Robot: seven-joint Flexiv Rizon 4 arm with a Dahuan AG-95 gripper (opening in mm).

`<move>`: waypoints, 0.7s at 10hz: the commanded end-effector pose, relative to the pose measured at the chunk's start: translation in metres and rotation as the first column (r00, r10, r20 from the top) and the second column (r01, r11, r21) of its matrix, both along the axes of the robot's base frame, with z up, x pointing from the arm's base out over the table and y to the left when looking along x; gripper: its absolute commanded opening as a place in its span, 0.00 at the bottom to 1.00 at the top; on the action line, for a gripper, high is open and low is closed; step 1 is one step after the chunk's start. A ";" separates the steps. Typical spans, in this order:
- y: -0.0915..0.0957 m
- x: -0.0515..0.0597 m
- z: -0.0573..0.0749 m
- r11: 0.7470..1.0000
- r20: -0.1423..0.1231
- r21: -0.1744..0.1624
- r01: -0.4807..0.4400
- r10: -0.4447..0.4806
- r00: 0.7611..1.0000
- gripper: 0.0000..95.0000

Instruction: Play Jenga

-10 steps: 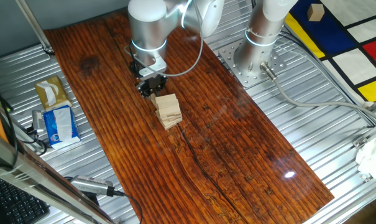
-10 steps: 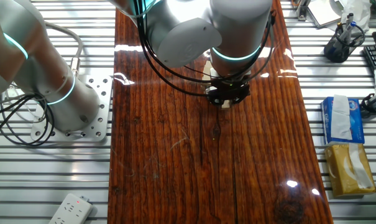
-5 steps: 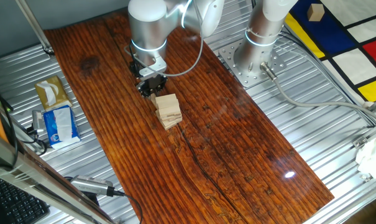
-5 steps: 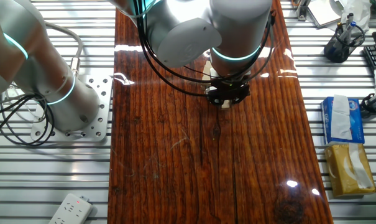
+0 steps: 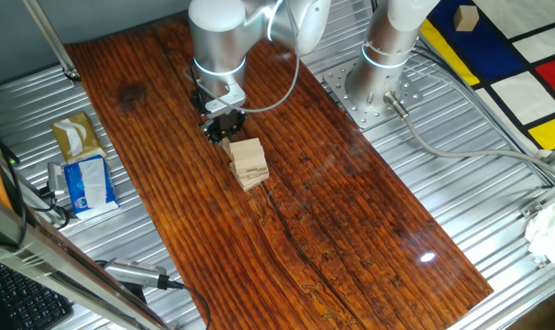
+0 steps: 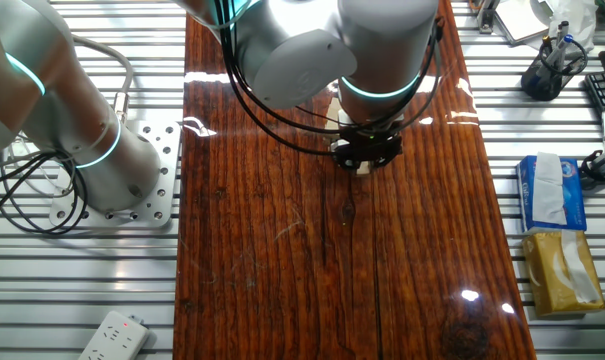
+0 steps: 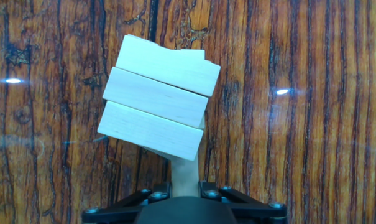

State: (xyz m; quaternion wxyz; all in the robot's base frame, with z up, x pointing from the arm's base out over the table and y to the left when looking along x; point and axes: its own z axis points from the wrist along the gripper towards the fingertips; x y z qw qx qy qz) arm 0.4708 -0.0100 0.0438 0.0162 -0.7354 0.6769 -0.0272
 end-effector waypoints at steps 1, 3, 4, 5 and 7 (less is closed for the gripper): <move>-0.001 0.000 0.000 1.000 -0.001 0.000 0.000 0.000 1.000 0.00; -0.002 0.000 0.001 1.000 -0.002 0.000 0.001 -0.001 1.000 0.00; -0.003 0.000 0.001 1.000 -0.002 0.001 0.000 0.000 1.000 0.00; -0.004 0.000 0.001 1.000 -0.002 0.000 -0.002 0.002 1.000 0.00; -0.005 0.000 0.001 1.000 -0.002 0.000 -0.005 0.005 1.000 0.00</move>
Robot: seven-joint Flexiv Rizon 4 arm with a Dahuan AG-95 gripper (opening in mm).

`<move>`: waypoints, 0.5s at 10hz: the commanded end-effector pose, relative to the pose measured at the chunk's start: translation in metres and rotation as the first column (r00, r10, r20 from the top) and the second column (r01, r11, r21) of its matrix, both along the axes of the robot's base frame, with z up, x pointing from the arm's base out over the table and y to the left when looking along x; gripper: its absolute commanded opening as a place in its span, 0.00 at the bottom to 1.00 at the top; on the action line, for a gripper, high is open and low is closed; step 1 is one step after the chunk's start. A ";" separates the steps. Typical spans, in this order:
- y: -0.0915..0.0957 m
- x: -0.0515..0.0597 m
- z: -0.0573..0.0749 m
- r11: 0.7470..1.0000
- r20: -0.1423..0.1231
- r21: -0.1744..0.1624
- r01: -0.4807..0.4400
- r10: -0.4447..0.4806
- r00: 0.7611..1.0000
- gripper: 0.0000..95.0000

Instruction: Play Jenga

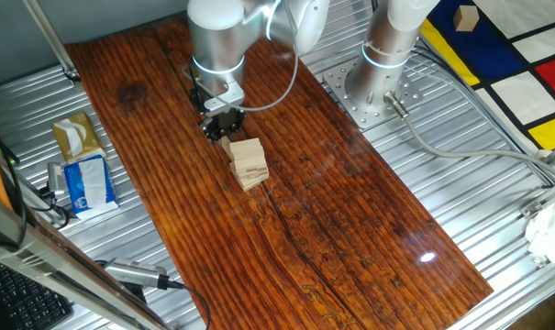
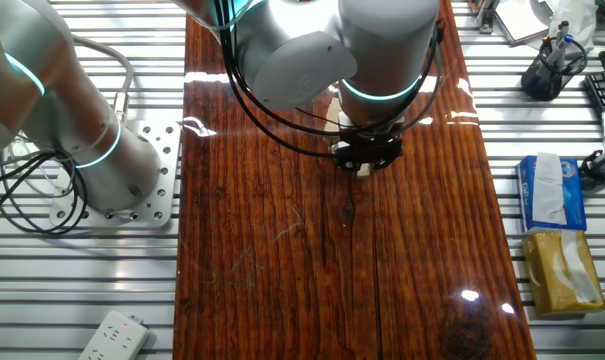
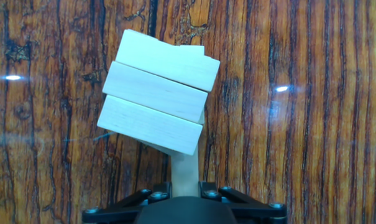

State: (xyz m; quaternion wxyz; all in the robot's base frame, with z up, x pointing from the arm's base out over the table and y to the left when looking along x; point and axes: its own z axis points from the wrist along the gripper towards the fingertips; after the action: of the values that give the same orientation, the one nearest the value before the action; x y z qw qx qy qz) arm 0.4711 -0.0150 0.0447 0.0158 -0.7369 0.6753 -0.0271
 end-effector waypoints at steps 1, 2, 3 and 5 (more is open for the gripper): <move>0.000 0.000 0.000 1.000 -0.001 0.000 -0.002 0.002 1.000 0.00; -0.001 -0.001 0.000 1.000 -0.001 0.001 -0.002 0.002 1.000 0.00; -0.002 -0.001 -0.001 1.000 -0.001 0.001 -0.003 0.003 1.000 0.00; -0.002 -0.001 -0.001 1.000 -0.001 0.000 -0.007 0.007 1.000 0.00</move>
State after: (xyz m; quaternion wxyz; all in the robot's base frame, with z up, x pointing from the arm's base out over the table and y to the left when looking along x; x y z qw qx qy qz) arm 0.4706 -0.0171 0.0438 0.0161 -0.7392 0.6728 -0.0261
